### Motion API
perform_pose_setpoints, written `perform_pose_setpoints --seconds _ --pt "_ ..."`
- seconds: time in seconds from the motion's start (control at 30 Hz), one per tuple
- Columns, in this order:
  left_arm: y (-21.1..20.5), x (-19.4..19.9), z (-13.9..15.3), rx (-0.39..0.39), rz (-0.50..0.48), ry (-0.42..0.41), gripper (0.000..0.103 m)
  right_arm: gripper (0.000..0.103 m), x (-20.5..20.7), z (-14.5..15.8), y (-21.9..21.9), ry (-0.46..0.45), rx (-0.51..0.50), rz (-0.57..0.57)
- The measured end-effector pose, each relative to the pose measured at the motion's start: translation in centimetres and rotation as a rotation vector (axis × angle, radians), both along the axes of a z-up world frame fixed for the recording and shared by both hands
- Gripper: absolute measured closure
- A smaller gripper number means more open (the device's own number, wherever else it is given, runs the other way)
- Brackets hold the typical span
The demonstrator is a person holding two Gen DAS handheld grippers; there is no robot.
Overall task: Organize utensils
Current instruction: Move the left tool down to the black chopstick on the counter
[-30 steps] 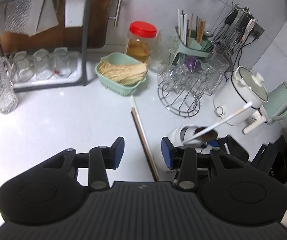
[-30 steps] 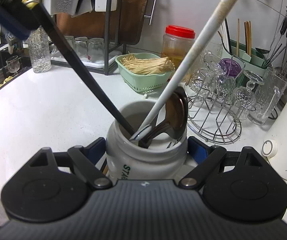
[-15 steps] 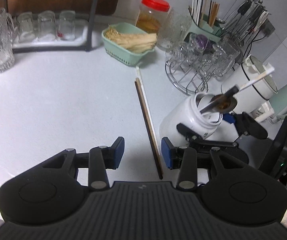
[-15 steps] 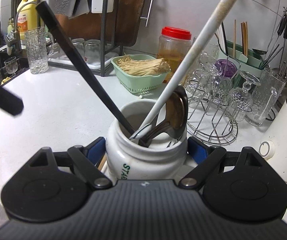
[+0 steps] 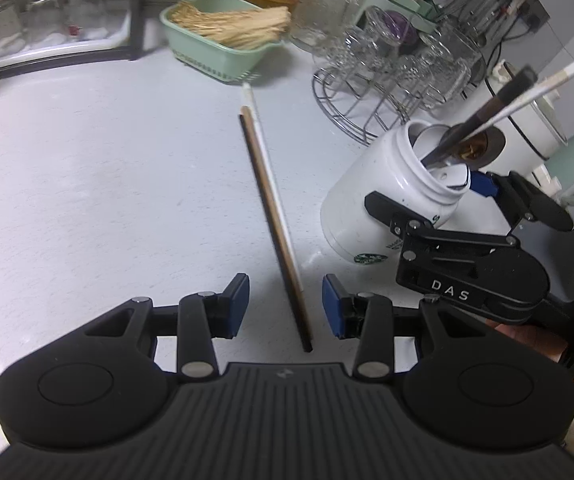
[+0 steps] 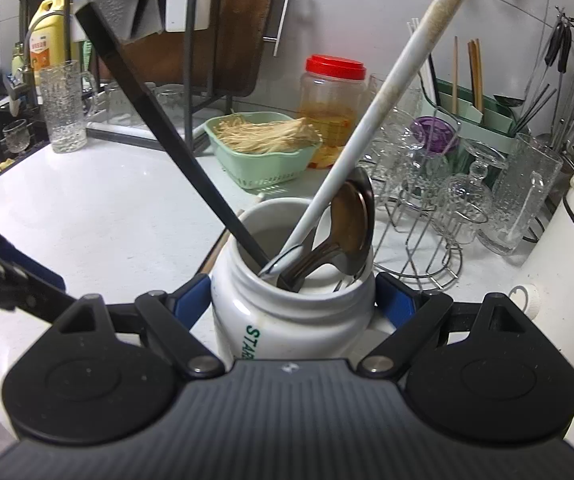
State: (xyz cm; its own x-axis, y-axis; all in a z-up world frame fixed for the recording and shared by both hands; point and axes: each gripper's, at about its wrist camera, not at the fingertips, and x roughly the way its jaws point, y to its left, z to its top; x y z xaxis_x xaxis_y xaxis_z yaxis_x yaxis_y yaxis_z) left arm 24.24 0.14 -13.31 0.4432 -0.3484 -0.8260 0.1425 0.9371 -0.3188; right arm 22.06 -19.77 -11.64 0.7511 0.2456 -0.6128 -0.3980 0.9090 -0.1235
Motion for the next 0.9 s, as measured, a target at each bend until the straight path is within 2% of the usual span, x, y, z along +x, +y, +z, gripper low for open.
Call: perform_pose_setpoints --seconds 0.23,0.3,0.37,0.47,0.9 --pt "-1.1 2.2 -2.0 0.019 -0.065 0.033 0.059 0.013 0.7 0.1 -0.5 0.0 -0.009 -0.015" --pt "-1.2 2.4 -2.7 0.031 -0.08 0.047 0.065 0.013 0.7 0.1 -0.5 0.0 -0.011 -0.018" --pt "-1.3 2.4 -3.3 0.052 -0.088 0.056 0.068 0.012 0.7 0.0 -0.4 0.001 -0.011 -0.025" --pt "-1.3 2.4 -4.3 0.044 -0.113 0.074 0.069 0.012 0.6 0.0 -0.3 -0.002 -0.017 -0.025" --pt "-2.2 4.3 -5.3 0.079 -0.177 0.043 0.069 0.012 0.9 0.0 -0.1 0.001 -0.049 -0.001"
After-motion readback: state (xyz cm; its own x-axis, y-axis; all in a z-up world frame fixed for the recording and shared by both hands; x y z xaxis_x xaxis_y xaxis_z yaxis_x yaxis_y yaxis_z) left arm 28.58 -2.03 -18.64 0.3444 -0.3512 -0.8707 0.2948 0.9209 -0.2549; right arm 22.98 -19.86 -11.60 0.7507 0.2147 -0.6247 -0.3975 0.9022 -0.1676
